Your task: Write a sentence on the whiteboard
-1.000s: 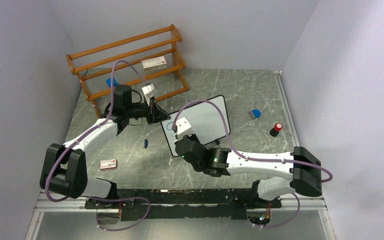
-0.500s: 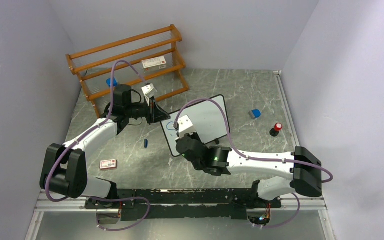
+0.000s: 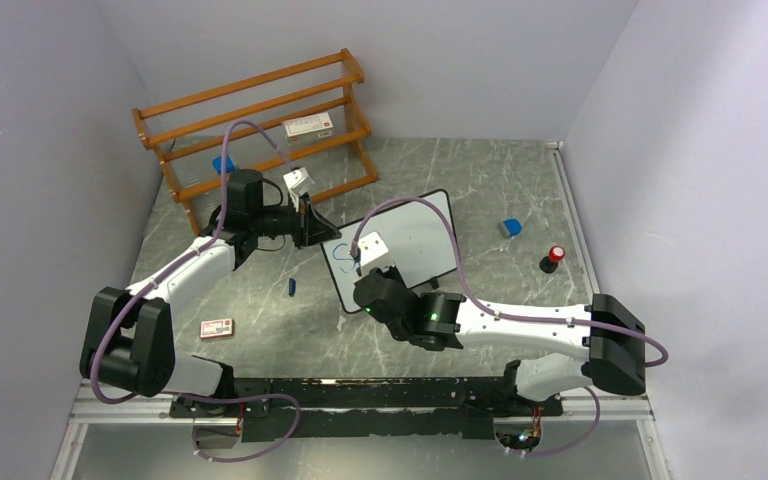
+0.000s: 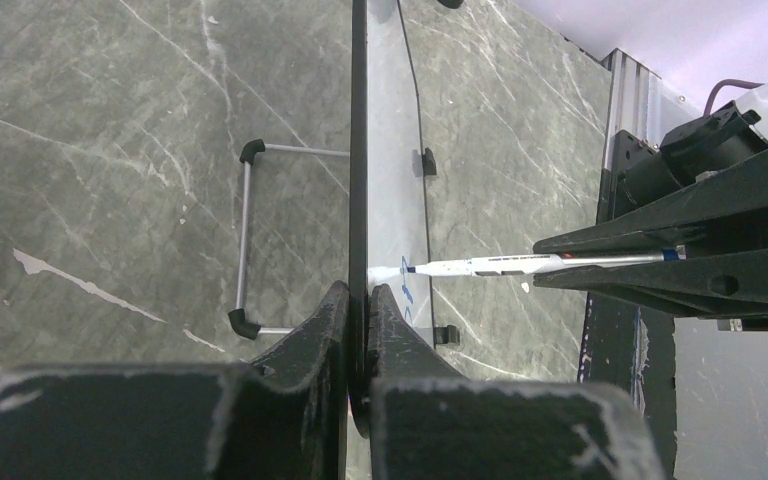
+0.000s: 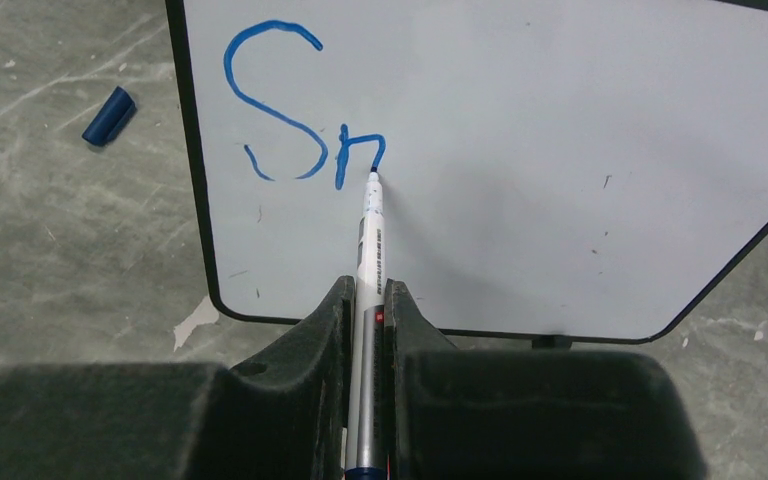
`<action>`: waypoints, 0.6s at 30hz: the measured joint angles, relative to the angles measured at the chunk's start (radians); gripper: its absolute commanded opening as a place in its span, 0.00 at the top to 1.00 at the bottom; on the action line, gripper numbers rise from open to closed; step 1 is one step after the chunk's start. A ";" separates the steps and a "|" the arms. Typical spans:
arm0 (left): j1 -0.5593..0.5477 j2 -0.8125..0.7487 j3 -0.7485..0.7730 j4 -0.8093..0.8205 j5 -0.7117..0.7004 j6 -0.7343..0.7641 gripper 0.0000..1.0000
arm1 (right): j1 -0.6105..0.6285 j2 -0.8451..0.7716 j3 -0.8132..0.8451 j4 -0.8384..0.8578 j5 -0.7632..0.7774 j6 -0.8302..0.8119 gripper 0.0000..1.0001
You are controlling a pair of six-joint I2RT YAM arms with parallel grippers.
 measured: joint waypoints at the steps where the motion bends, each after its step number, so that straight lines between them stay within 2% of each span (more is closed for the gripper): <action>1: 0.000 0.000 0.000 0.000 0.000 0.000 0.95 | 0.000 0.000 0.000 -0.005 -0.003 0.003 1.00; 18: 0.000 0.000 0.000 -0.001 0.000 0.002 0.95 | 0.000 0.000 0.000 -0.028 -0.021 0.016 1.00</action>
